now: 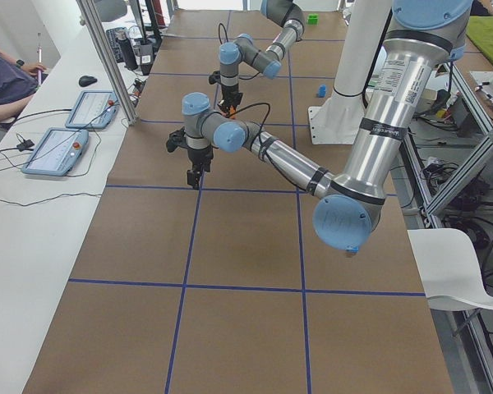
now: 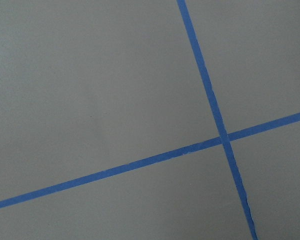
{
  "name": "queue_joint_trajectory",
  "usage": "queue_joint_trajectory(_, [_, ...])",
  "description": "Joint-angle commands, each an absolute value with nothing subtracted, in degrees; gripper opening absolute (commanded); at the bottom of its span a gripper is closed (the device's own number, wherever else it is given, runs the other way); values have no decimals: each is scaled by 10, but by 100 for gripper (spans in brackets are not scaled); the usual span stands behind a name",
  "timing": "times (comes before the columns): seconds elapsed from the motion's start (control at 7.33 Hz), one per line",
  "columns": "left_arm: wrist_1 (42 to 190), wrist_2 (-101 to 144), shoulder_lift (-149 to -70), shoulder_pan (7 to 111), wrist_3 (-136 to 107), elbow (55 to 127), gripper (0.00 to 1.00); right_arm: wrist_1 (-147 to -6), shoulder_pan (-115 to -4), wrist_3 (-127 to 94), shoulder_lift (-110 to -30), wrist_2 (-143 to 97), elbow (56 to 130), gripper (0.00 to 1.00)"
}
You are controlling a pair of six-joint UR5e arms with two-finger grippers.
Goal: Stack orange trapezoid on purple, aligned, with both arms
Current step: 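Lower the orange block onto the purple block, aligning it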
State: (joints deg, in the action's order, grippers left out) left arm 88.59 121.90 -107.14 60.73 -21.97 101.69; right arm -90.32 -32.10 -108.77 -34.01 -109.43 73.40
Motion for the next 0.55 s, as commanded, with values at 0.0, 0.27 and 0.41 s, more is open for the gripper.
queue_joint_trajectory(0.0, [886,1219,-1071,607,-220,1017,100,-903,-321,-1071,-340,-1082,734,0])
queue_joint_trajectory(0.27, [886,1219,-1071,608,-220,1017,100,-901,-320,-1059,-341,-1080,734,0])
queue_joint_trajectory(0.41, [886,1219,-1071,608,-220,1017,100,-890,-320,-1051,-344,-1080,734,0])
